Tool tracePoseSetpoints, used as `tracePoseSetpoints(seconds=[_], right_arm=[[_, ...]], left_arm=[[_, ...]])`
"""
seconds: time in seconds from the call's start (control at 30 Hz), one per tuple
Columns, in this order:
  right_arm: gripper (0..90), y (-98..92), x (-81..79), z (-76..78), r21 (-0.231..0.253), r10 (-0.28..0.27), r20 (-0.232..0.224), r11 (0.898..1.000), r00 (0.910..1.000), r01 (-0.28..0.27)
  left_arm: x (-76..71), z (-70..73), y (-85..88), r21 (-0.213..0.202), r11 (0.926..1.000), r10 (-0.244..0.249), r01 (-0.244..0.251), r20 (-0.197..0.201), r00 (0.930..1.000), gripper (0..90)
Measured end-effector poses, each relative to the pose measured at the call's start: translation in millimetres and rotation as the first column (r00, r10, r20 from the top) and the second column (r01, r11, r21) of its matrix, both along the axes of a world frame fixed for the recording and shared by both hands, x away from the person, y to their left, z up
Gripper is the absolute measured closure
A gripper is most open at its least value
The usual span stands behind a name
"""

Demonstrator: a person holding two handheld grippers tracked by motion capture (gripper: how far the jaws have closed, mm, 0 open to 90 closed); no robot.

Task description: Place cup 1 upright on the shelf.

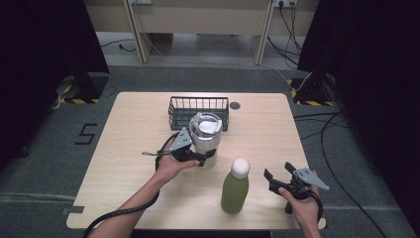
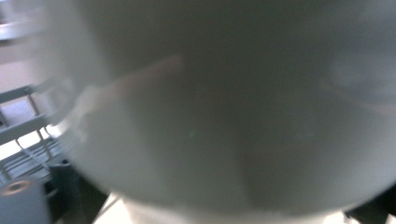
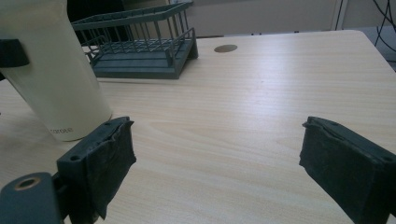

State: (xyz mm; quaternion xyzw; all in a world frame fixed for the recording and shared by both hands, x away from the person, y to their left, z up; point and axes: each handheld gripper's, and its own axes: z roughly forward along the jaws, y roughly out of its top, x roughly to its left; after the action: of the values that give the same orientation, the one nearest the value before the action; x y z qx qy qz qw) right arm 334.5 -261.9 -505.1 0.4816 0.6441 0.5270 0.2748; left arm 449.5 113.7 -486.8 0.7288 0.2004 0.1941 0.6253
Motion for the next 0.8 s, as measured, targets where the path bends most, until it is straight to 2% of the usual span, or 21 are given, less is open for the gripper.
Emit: tracePoseSetpoints(seconds=[0.4, 0.6, 0.7, 0.77, 0.8], right_arm=[[11.2, 0.7, 0.7, -1.6, -0.003, 0.000, -0.008, 1.000, 1.0000, 0.000], [11.4, -0.4, 0.4, -1.5, -0.002, -0.002, -0.006, 1.000, 1.0000, 0.002], [11.5, -0.9, 0.5, -1.6, -0.001, -0.002, -0.007, 1.000, 1.0000, 0.002], [11.6, -1.1, 0.5, -1.6, -0.001, -0.003, -0.006, 1.000, 1.0000, 0.003], [11.6, -1.3, 0.6, -1.6, -0.001, -0.004, -0.008, 1.000, 1.0000, 0.004]], left_arm=[[0.1, -2.3, 1.2, -0.028, 0.9996, -0.006, 0.006, -0.001, 1.0000, 9.3], [-0.9, -2.2, 0.8, -0.025, 0.9997, -0.001, 0.001, 0.004, 1.0000, 9.3], [-1.5, 2.9, -0.8, 0.003, 1.0000, -0.006, 0.006, 0.030, 0.9995, 9.3], [-1.7, 4.4, -1.0, 0.002, 1.0000, -0.006, 0.006, 0.031, 0.9995, 9.3], [-0.9, 8.9, -0.4, -0.013, 0.9999, -0.008, 0.009, 0.028, 0.9996, 9.3]])
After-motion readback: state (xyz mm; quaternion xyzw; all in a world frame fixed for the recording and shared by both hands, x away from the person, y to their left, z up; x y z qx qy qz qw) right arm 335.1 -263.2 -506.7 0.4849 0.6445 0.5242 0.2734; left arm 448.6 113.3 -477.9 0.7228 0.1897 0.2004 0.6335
